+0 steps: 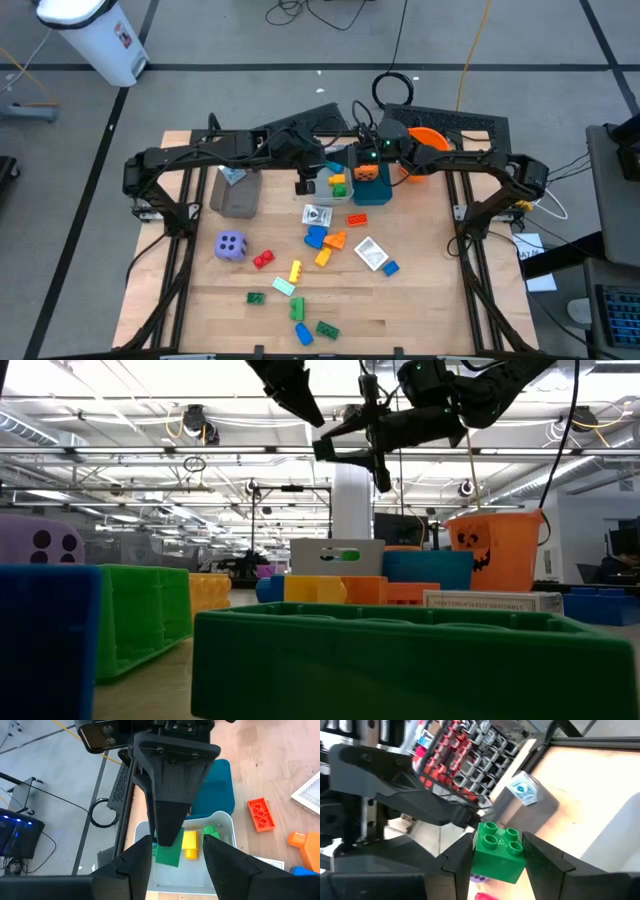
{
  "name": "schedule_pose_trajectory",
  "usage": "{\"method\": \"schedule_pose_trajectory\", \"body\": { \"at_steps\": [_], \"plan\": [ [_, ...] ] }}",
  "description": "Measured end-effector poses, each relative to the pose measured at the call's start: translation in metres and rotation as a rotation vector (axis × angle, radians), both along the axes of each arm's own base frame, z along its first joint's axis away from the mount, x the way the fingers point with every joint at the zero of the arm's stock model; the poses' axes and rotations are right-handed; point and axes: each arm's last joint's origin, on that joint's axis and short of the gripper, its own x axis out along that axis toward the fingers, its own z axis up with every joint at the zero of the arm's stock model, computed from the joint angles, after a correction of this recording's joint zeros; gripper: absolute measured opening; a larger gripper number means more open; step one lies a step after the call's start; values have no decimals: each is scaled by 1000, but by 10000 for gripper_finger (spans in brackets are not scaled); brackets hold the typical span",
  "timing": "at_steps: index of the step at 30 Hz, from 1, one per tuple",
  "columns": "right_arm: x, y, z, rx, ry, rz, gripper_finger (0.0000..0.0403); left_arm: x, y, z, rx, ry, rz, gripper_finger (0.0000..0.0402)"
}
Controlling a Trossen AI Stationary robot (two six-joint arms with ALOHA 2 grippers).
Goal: Pick & Place Toys
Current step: Put the green game piece into the gray bin
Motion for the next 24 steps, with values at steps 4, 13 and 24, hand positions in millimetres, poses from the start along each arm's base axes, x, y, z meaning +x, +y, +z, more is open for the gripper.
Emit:
{"method": "schedule_pose_trajectory", "body": {
  "at_steps": [4,13,24],
  "plan": [
    [-4,-5,-7,-24,68,-8,146,0,1,-1,-15,0,14,198],
    [-7,-6,-17,-166,180,5,145,-37,-3,42,-224,-205,11,194],
    [9,-11,-35,-246,264,4,147,-108,3,116,-351,-655,50,200]
  ]
}}
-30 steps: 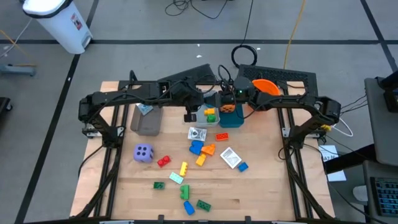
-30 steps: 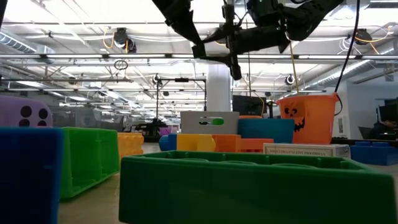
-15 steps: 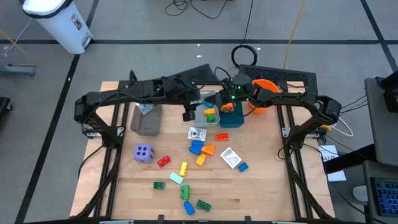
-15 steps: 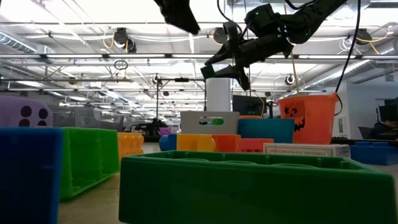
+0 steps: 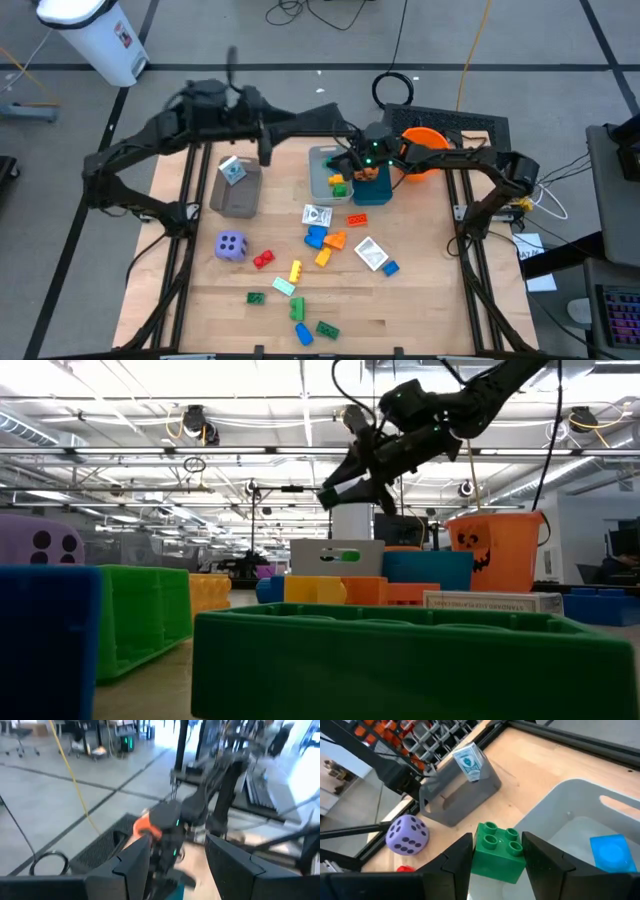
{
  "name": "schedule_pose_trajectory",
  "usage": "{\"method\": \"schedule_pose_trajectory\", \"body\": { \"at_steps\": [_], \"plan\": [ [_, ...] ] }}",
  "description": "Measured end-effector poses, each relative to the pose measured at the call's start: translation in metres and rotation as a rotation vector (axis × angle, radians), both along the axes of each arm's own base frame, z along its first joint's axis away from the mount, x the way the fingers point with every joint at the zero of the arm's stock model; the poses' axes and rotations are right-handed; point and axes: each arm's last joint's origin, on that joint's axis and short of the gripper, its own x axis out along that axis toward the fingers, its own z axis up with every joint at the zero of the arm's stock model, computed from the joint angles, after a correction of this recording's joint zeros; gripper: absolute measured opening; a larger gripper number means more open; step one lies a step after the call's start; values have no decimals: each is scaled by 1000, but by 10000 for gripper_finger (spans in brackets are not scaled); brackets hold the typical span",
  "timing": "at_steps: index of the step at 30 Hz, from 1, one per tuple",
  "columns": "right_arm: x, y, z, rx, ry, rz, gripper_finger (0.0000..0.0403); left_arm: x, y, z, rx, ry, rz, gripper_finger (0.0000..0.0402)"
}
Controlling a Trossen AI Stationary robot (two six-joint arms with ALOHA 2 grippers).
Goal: Pick & Place Toys
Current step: Put the green game piece into the gray bin
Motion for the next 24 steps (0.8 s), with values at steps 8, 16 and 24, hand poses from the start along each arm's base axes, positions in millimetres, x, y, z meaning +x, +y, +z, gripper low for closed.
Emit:
{"method": "schedule_pose_trajectory", "body": {
  "at_steps": [8,16,24],
  "plan": [
    [32,-8,-11,-90,124,89,143,-10,0,7,-38,-47,-2,200],
    [52,3,-29,-282,347,192,144,-6,0,0,-97,-10,-38,200],
    [58,13,-42,-378,433,230,153,-6,0,-1,-107,5,-35,200]
  ]
}}
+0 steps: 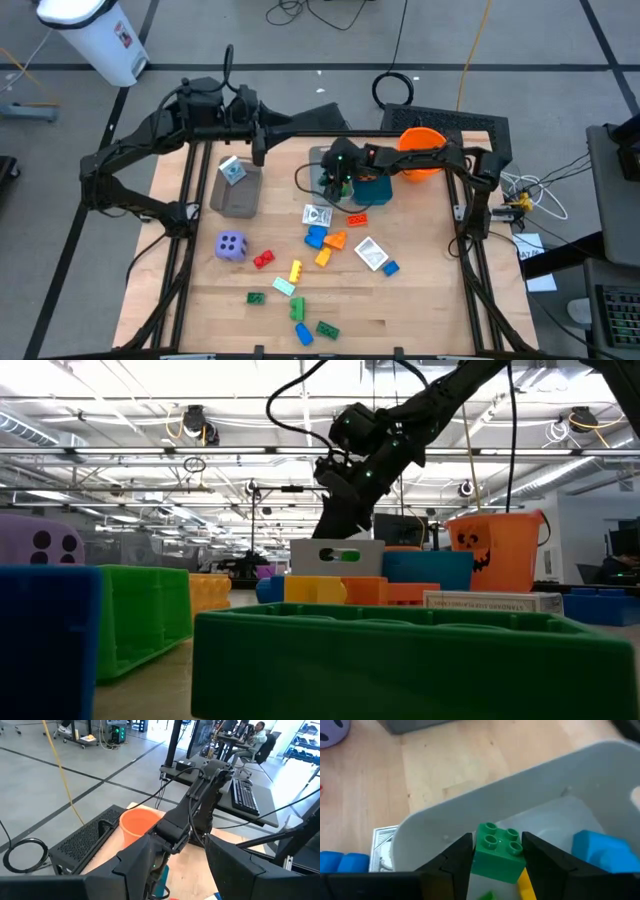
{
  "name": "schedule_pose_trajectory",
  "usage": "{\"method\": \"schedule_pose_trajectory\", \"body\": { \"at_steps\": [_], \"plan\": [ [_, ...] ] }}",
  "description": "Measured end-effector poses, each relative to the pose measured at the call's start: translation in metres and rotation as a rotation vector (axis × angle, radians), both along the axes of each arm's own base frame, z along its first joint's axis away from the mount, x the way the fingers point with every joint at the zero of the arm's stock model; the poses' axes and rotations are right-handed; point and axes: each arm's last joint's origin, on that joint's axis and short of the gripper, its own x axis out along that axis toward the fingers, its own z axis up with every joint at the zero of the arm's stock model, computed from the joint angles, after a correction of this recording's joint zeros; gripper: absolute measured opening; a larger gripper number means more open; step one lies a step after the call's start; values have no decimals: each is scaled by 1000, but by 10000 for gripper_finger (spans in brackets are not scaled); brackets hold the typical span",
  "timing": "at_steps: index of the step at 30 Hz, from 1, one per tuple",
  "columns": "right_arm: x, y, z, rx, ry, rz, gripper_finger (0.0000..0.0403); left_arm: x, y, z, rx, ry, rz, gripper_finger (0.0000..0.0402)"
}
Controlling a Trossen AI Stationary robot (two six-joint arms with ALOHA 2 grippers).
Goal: Pick & Place Toys
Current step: Put the green game piece into the gray bin, then put the red game piece into the gray bin
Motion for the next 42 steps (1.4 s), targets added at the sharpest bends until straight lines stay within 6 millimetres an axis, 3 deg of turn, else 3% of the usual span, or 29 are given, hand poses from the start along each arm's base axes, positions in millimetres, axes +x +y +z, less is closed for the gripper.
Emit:
{"method": "schedule_pose_trajectory", "body": {
  "at_steps": [10,17,26,34,42],
  "plan": [
    [-1,1,-1,4,17,12,178,0,0,0,-17,-5,6,200],
    [-7,3,16,-8,-11,9,221,0,-2,0,-43,-10,4,200],
    [-23,16,79,-75,-208,31,246,3,-16,-6,-98,44,-42,200],
    [-54,36,137,-125,-363,57,247,4,-49,-21,-211,207,-116,200],
    [-75,76,159,-44,-365,115,244,-4,-97,-35,-194,385,-123,200]
  ]
}}
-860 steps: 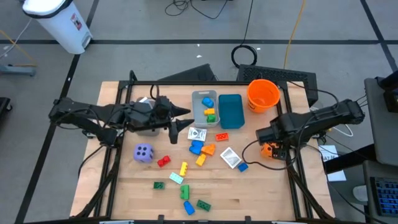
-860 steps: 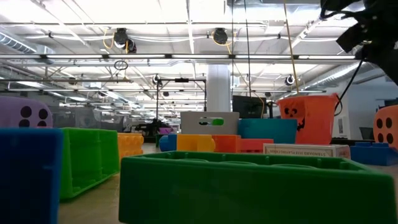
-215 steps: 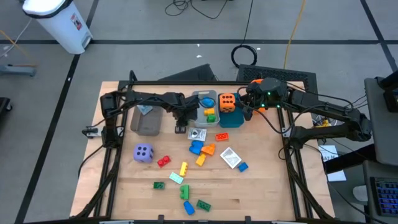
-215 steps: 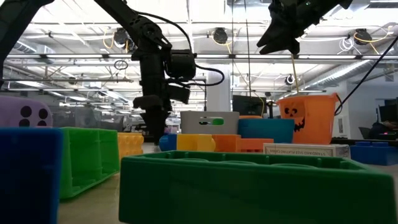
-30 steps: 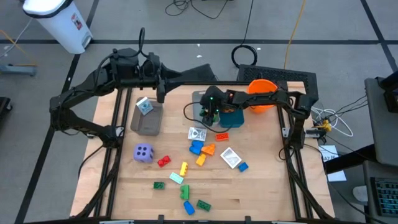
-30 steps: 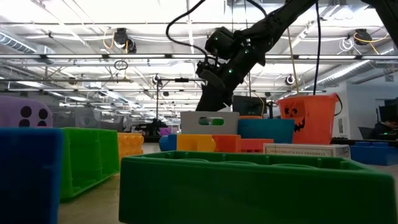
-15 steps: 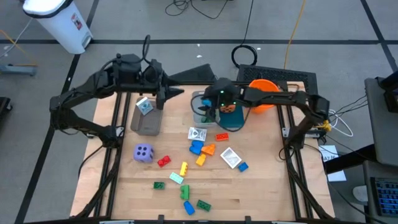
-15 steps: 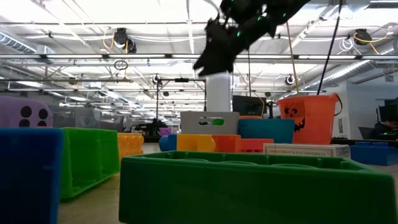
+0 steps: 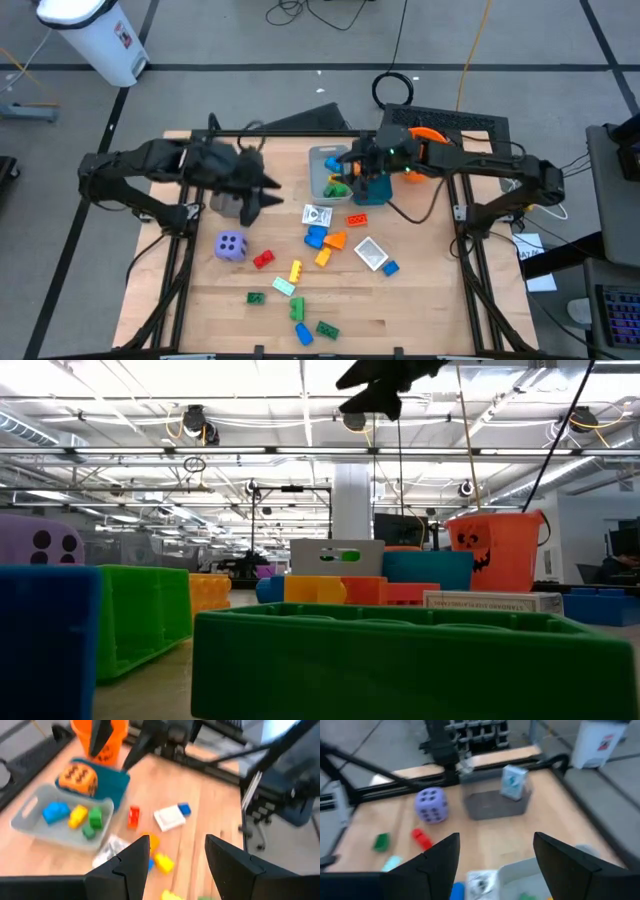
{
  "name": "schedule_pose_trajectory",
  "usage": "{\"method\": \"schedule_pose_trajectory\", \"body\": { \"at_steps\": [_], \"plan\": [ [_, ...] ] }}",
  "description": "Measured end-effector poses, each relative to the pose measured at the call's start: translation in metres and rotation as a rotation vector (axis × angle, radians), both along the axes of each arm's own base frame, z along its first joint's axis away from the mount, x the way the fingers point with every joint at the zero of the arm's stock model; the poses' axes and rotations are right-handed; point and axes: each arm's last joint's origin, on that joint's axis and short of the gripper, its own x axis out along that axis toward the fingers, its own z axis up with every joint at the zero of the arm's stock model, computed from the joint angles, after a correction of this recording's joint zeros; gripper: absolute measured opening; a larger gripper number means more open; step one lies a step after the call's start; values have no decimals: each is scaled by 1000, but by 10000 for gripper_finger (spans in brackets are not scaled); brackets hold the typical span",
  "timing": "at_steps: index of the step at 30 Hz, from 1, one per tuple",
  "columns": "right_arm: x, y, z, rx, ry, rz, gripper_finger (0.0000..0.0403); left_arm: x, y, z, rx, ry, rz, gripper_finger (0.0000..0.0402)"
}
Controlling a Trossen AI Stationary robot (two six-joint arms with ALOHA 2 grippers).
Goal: Pick & Place Toys
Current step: Put the red game piece into the gray bin
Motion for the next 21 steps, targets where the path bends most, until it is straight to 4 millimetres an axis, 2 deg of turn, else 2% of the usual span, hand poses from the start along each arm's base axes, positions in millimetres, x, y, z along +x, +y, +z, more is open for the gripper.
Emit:
{"method": "schedule_pose_trajectory", "body": {
  "at_steps": [3,6,13,18,21],
  "plan": [
    [1,22,-1,40,25,38,239,-5,-17,-9,-15,71,-15,200],
    [6,48,-6,46,42,0,234,-8,-36,-24,-40,148,-19,200],
    [19,103,-17,49,16,-71,224,-16,-78,-75,-84,298,11,200],
    [20,133,-19,129,-7,-35,222,-24,-88,-122,-77,399,153,200],
    [18,141,-19,135,-22,-80,221,-29,-87,-148,-85,460,239,200]
  ]
}}
